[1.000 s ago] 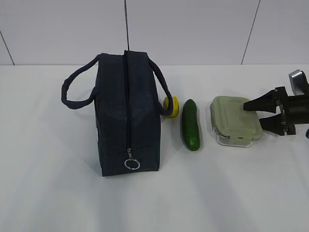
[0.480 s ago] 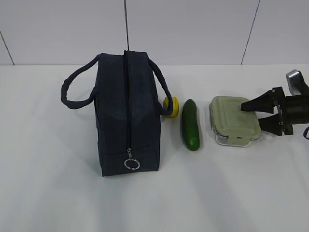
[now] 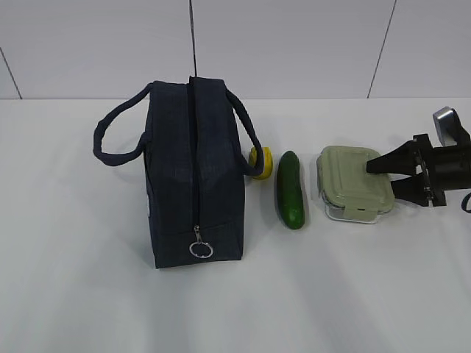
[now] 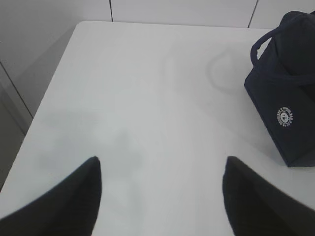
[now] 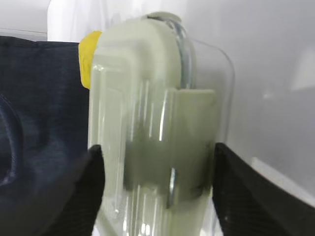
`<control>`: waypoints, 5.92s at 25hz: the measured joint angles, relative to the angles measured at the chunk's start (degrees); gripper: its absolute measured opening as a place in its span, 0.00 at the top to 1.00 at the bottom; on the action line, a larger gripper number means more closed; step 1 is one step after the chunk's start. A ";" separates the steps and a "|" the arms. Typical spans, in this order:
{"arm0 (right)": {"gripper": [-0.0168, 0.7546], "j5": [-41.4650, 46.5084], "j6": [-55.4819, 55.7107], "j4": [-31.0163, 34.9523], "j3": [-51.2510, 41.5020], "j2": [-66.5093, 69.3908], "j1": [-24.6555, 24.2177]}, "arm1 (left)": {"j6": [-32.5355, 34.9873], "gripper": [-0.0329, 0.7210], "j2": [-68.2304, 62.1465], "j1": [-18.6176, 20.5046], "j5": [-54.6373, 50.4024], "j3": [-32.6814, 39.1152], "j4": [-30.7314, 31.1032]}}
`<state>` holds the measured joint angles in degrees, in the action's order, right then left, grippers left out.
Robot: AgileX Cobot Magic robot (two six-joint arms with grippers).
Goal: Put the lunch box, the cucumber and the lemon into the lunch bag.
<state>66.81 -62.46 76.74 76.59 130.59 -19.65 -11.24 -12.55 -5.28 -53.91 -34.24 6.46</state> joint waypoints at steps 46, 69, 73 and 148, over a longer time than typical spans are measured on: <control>0.49 0.22 0.83 -1.88 0.00 0.12 0.00 | 0.00 0.25 0.00 0.00 0.00 0.00 0.00; 0.53 0.22 2.90 -2.19 0.13 0.12 0.00 | 0.00 0.25 0.00 0.00 0.00 0.00 0.00; 0.53 0.22 3.77 -2.33 0.13 0.12 0.00 | 0.00 0.25 0.00 0.00 0.00 0.00 0.00; 0.54 -1.36 11.40 -2.18 0.08 -14.60 2.32 | 32.32 0.29 -48.09 -1.35 11.69 -9.41 -52.87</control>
<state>65.45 -51.06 74.56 76.67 116.00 -17.33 21.08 -60.64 -6.63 -42.22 -43.65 -46.41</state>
